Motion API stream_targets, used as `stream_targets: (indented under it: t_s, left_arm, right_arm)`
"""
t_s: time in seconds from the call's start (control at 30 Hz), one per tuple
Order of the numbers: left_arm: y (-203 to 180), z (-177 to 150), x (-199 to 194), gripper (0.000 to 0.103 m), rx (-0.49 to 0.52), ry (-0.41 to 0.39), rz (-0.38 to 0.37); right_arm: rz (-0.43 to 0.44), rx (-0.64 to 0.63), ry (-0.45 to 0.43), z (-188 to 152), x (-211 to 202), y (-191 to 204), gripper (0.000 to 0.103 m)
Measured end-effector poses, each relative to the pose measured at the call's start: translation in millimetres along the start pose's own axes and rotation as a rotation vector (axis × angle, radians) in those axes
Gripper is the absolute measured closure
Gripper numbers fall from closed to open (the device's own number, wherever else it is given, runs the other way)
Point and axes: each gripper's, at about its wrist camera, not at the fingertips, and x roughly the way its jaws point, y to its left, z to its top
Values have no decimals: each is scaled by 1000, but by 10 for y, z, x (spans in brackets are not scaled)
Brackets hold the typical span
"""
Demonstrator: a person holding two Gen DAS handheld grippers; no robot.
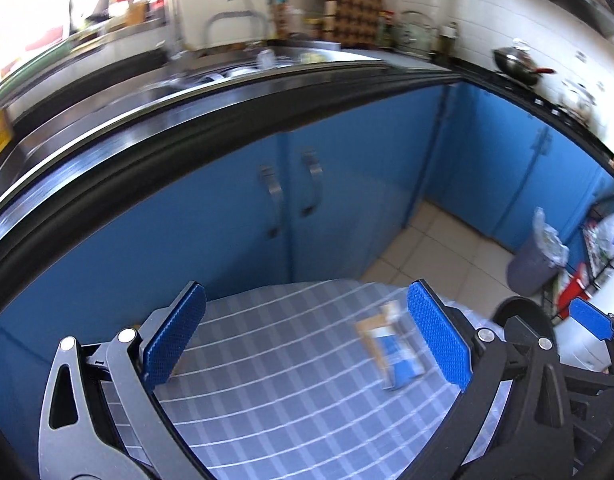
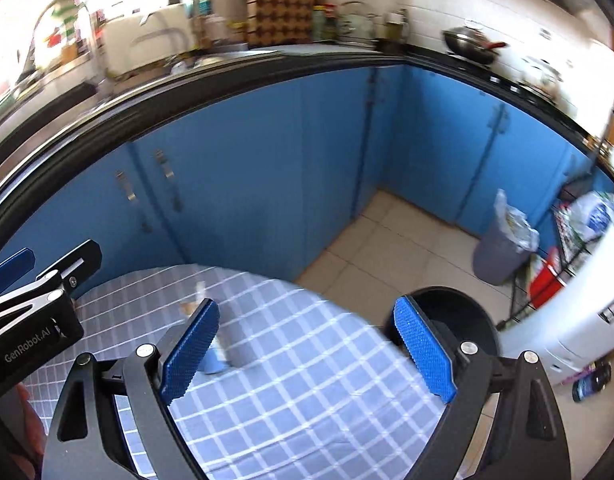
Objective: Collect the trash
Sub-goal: 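Grasp the yellow crumpled wrapper with the left tool while the right tool grasps the blue paper carton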
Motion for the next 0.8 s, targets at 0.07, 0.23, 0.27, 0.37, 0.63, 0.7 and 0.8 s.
stream_targets:
  t_s: [0.07,0.23,0.27,0.37,0.63,0.7,0.8]
  left_arm:
    - [193,-53,37,4,-20,9,36]
    - [572,-197,185,4,-60,53,105]
    - [637,-220,211,4,-67,59,111]
    - [818,-294,308,4,-86,77,137]
    - [1119,-429,619,4,-123,129,186]
    - [1190,-466,691,4,-132,146,191]
    - [1252,-529,792,4,-143,168,198]
  right_arm:
    - [17,-17,8,-20,57,130,16]
    - [57,-59,40,-56,243,422,16]
    - [62,-66,43,-69,279,471,16]
    - [74,-86,57,-84,409,609,16]
    - [91,-104,100,-172,718,791,16]
    - [96,-97,117,-203,799,808,16]
    - [101,-102,137,-248,896,837,16]
